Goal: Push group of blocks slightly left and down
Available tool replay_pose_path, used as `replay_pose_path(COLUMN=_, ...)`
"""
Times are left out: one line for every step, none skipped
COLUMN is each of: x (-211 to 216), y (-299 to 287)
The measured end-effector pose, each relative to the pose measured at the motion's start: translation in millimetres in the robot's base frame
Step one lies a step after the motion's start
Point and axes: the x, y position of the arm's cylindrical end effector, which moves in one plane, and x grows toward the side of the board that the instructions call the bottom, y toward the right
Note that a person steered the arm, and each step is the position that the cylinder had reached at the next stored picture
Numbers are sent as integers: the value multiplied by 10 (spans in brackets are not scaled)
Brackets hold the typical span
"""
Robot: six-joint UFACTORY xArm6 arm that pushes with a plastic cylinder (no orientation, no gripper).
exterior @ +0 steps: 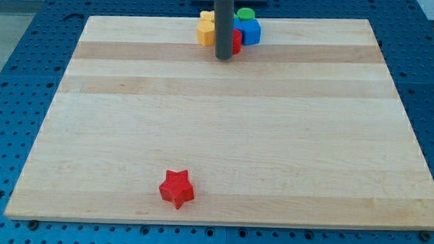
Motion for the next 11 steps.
replay_pose_path(x=238, y=467)
replay_pose_path(x=171, y=952)
replay_pose_path(x=-464, y=1273)
replay_pose_path(x=-1134, y=1354)
replay_pose_path(x=-1149, y=1283)
replay_pose_path(x=-1144, y=1108)
replay_pose_path(x=-1141, y=798)
replay_pose_path(x=-1036, y=413)
replay_pose_path(x=-945, y=430)
replay_pose_path(x=-1147, y=644)
replay_pose_path(x=-1147, y=644)
